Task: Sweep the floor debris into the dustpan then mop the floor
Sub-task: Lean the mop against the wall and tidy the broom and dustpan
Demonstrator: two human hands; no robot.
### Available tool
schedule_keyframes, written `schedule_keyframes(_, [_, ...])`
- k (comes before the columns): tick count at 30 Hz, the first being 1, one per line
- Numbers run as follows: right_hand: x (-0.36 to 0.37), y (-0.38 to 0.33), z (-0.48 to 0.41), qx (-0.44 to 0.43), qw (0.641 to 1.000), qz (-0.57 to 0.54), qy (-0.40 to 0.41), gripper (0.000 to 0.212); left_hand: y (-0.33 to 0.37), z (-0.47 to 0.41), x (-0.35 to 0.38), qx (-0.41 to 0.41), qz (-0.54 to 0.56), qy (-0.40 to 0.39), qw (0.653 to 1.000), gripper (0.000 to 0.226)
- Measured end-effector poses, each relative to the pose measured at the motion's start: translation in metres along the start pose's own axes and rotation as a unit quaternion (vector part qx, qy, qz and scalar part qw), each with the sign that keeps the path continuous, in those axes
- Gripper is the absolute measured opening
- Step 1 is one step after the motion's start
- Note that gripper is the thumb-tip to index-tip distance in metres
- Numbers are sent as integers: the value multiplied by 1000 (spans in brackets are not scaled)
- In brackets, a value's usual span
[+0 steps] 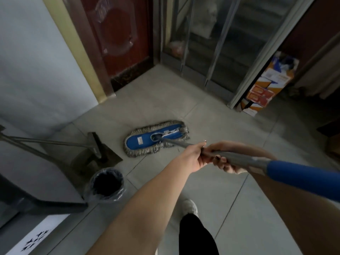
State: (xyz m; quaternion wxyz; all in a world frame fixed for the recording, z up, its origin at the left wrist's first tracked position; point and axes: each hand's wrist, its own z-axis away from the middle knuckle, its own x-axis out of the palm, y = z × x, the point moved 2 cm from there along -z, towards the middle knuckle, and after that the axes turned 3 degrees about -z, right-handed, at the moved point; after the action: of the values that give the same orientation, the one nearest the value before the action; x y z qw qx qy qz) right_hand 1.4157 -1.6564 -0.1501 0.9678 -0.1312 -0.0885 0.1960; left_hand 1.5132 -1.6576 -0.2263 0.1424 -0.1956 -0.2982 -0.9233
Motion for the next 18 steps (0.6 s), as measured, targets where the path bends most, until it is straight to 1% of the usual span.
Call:
schedule_keyframes(3, [-29, -41, 12, 1, 1000, 4, -1, 55, 34, -19, 24, 25, 17, 4, 1000, 22])
schedule_keyframes(5, [-46, -65, 17, -9, 999, 36, 9, 47, 54, -29, 37, 33, 24, 20, 999, 23])
schedule_keyframes(7, [-58, -86, 20, -27, 998, 60, 25, 39, 72, -38, 47, 40, 28, 36, 998, 25])
schedule_keyframes(9, [-70, -105, 23, -57, 993, 98, 32, 35, 87, -46, 56, 48, 33, 39, 998, 27])
schedule_keyframes(11, [-78, -122, 27, -95, 985, 142, 38, 34, 100, -52, 64, 58, 31, 45, 997, 29])
schedule_keyframes(13, [-82, -136, 31, -116, 983, 139, 25, 32, 111, -56, 70, 70, 37, 53, 995, 31])
schedule_keyframes(15, [-85, -145, 33, -112, 986, 125, -5, 36, 117, -59, 74, 71, 20, 70, 995, 32])
schedule_keyframes(16, [-87, -152, 33, -108, 986, 124, -20, 40, 123, -60, 76, 74, 10, 79, 994, 35])
schedule_keyframes(18, [-87, -163, 30, -109, 985, 128, -37, 43, 131, -64, 74, 87, 7, 96, 992, 50])
